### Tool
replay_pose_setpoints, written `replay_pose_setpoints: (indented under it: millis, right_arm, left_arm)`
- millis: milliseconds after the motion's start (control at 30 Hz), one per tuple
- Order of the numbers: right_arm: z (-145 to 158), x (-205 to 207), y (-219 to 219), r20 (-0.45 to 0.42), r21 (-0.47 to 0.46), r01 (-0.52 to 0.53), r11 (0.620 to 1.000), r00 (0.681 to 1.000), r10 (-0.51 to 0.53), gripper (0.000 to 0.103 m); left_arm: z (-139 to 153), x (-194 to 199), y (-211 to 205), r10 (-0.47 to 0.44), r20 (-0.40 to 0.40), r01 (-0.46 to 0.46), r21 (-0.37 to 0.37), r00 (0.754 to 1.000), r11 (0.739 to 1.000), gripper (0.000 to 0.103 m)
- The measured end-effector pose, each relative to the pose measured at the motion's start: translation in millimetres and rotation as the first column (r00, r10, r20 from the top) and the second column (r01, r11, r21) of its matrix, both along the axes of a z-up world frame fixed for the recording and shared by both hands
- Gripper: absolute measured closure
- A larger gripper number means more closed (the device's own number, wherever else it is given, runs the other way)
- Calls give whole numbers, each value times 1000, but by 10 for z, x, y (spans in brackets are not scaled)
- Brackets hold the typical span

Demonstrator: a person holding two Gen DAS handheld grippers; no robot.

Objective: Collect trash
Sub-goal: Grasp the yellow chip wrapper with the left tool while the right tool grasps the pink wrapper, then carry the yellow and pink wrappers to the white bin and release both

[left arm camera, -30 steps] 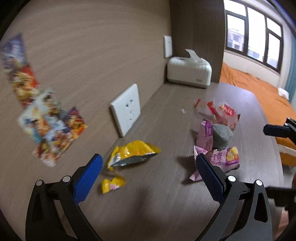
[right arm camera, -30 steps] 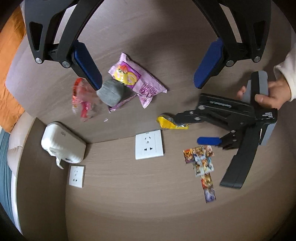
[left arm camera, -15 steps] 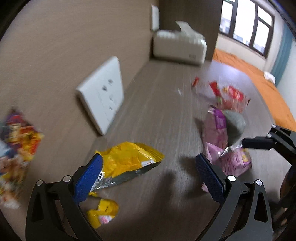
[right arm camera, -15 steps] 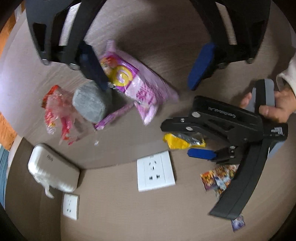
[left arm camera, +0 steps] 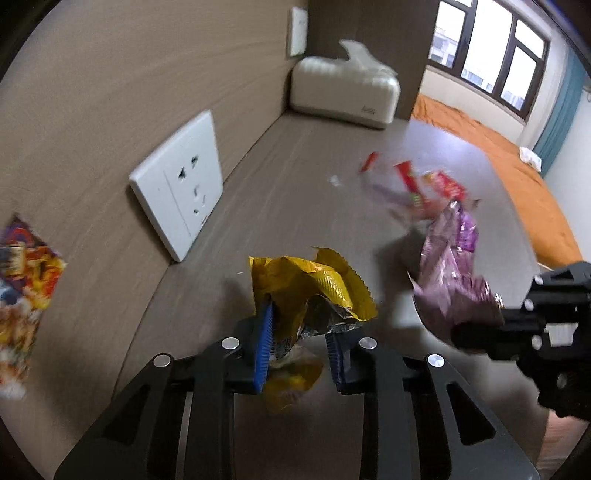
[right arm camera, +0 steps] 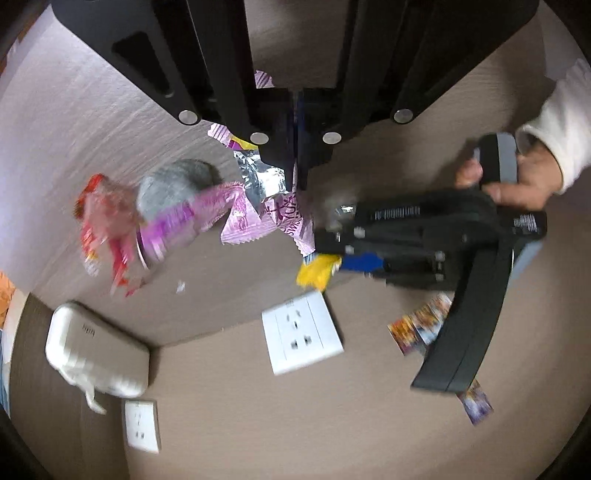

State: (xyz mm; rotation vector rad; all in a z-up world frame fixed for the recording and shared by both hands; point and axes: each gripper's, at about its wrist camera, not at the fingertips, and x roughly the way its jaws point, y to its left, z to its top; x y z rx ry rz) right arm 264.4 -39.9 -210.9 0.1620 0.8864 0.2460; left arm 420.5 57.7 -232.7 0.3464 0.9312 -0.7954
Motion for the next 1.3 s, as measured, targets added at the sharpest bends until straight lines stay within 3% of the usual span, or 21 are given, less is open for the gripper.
replay_pose_setpoints:
  millis: [300,567,767,933,1300]
  right_arm:
    - [609,-453,-375,111,58,26,998,993,-33,101]
    - [951,-962,-1006,148,48,135,990,979,-141,101]
    - [1054,-1493,-1678,165,11,227,974,960,-226,101]
    - [1059,-1958,-2311,172,17,241,970,955,-240,101]
    - [672,-2693,-3881,143,63,71,995,987,-79,101]
  left_arm:
    - [633,-532,-154,47,61,-45,-49,997,998,77]
    - [982,-1099,-715,-36,56,43,-126,998,991,77]
    - [953,-1581,-1408,-109,25,112,-173,994,979,77]
    - [891,-2075,-2143,-144,10,144,-182,989,973,77]
    - [379,-3043,-3660,44,1,-44,-85,999,995,77]
